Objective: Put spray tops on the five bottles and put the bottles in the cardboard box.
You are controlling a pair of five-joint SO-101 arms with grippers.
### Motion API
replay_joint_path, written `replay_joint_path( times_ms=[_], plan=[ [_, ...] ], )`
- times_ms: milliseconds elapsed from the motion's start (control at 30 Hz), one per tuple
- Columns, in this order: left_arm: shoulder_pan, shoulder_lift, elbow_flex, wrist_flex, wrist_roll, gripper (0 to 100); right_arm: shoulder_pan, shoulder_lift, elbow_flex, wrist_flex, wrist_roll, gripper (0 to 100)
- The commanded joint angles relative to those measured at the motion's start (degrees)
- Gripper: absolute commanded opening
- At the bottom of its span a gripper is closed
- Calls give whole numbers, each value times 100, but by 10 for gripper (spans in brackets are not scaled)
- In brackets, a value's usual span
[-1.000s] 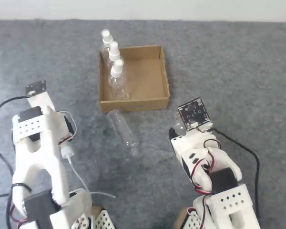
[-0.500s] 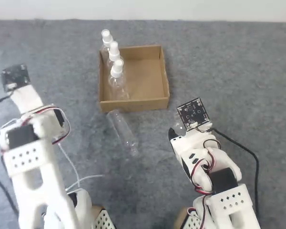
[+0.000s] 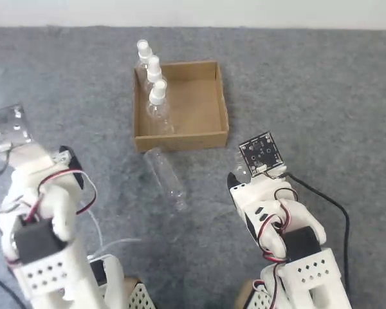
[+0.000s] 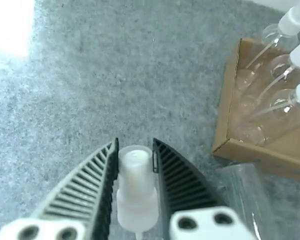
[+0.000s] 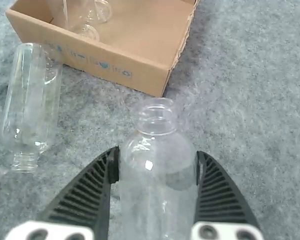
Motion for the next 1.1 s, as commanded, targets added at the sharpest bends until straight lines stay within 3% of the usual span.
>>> replay_joint_path(
  times_ms=[0,567,833,1067],
  plan=[
    [9,-536,84,-9,53,12,-40,-127,-79,-127,53,101],
    [26,-1776,734,-1196,1600,12,-268,-136,-70,-374,53,101],
    [782,-2347,743,-1231,2075,12,-286,-136,-88,-374,53,101],
    [1354,-3015,813,-1512,2084,12,-286,-629,-9,-356,53,101]
  ],
)
